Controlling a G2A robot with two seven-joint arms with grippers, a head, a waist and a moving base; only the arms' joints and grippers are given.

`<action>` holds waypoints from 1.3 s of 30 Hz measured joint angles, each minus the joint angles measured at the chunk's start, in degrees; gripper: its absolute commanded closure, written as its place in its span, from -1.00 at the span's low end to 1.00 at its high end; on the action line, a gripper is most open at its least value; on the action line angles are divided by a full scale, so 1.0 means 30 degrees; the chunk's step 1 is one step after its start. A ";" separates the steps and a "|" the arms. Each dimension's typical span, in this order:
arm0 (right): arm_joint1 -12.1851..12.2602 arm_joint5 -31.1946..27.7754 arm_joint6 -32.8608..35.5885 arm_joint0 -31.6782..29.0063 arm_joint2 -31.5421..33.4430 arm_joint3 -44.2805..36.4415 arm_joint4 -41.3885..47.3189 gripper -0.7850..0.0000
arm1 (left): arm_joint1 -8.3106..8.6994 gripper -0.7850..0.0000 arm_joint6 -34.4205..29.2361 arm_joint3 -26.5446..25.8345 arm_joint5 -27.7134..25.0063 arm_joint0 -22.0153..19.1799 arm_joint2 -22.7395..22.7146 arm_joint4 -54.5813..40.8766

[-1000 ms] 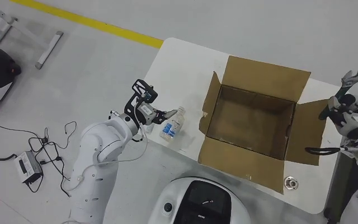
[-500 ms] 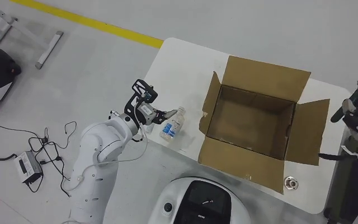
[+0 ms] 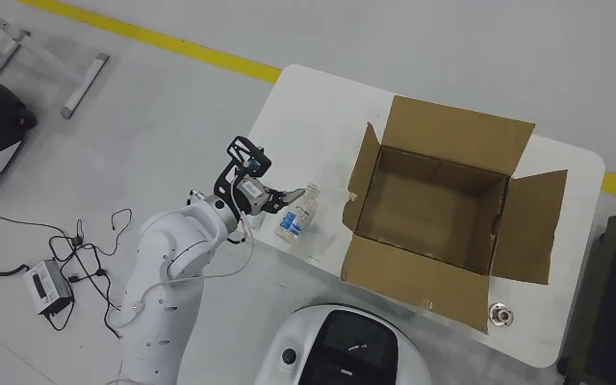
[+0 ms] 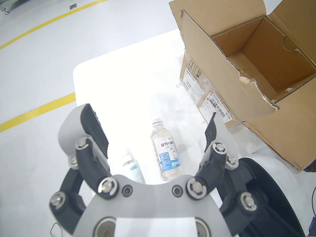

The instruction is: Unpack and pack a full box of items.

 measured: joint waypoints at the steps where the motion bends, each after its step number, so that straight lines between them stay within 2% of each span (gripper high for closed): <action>1: -0.0021 -0.0072 -0.0016 -0.0440 0.0005 0.0059 -0.0153 1.00 | 0.0000 -1.00 0.0000 0.0000 0.0000 0.0000 0.0000 0.0000; 9: -0.0131 -0.0735 -0.1344 -0.3113 -0.1057 0.1652 -0.1905 1.00 | 0.0000 -1.00 0.0000 0.0000 0.0000 0.0000 0.0000 0.0000; 21: -0.0168 -0.0696 -0.2801 -0.4962 -0.2856 0.4079 -0.4218 1.00 | 0.0000 -1.00 0.0000 0.0000 0.0000 0.0000 0.0000 0.0000; 30: -0.0257 0.0169 -0.3808 -0.5494 -0.4555 0.6085 -0.4910 1.00 | 0.0000 -1.00 0.0000 0.0000 0.0000 0.0000 0.0000 0.0000; 39: -0.0276 0.0903 -0.4230 -0.5588 -0.5919 0.7003 -0.5752 1.00 | 0.0000 -1.00 0.0000 0.0000 0.0000 0.0000 0.0000 0.0000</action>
